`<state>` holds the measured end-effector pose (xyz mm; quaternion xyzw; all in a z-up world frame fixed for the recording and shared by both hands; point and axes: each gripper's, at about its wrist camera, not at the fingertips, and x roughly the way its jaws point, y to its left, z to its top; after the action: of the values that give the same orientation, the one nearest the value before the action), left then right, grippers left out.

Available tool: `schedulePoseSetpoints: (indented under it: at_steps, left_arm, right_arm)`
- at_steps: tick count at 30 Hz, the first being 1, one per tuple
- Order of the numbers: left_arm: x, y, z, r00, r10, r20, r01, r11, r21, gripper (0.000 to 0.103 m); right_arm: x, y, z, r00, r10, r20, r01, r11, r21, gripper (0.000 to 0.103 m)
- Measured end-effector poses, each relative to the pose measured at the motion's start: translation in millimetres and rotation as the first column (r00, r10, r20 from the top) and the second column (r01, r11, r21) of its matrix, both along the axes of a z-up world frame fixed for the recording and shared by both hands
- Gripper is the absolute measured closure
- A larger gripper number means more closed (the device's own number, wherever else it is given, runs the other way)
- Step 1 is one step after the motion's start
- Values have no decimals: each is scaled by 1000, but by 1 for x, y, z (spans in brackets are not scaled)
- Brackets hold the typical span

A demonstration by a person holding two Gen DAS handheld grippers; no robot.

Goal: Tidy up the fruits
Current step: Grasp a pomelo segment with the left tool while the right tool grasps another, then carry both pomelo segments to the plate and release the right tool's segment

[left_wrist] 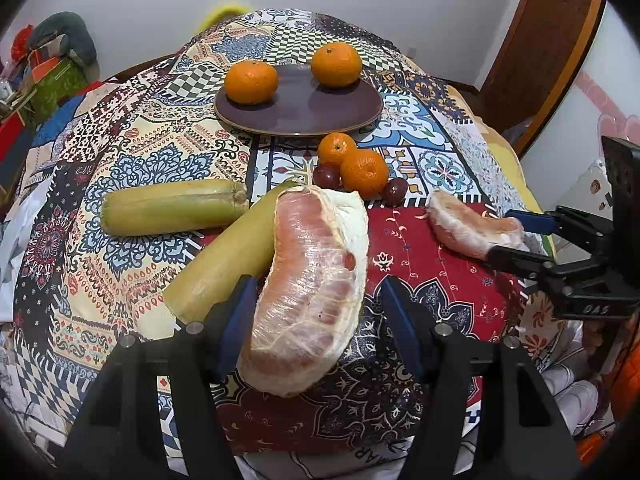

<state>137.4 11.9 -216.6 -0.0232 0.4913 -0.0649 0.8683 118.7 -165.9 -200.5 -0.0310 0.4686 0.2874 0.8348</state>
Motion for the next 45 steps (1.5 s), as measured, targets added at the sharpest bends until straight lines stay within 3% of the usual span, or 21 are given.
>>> schedulePoseSetpoints:
  at_steps: [9,17,21,24,28,31,33,38,40,41,45]
  left_arm:
    - [0,2,-9,996,-12,-85,2,993,-116,42]
    - [9,-4,-17,998,-6,-69,1,997,-76,42]
    - [15,-12,-20,998,-25,-57,22,998,-63,43]
    - [16,-16,-20,998,-30,-46,28,999,-37,52]
    - [16,-12,-18,999,-19,-42,17,998,-59,53]
    - [12,-9,-13,999,-17,-28,15,998,-62,53]
    - [12,-8,-12,1000,-13,-24,12,997,-73,54]
    - [13,-4,-4,1000,3,1,-3,997,-73,54]
    - [13,-5,-1,1000,12,13,-11,998,-63,54]
    - [14,-5,0,1000,16,18,-15,998,-61,54]
    - [14,-6,8,999,21,42,-18,997,-75,54]
  right_arm:
    - [-1,0,11,1000,24,-6,-24,999,22,35]
    - [4,6,14,1000,14,19,-13,1000,-8,35]
    - [2,8,18,997,10,79,-4,998,-68,19]
    - [1,10,20,995,38,96,-30,996,-82,18]
    - [8,17,15,995,71,73,-66,995,-70,19]
    - [14,24,6,996,77,41,-74,995,-62,25]
    - [16,28,-2,995,104,-1,-104,993,-56,36]
    - [16,36,-11,993,112,38,-108,990,-86,39]
    - [20,36,-12,995,92,40,-88,993,-73,49]
    - [23,36,-11,996,81,38,-79,995,-61,63]
    - [25,35,-7,997,67,36,-65,997,-52,63]
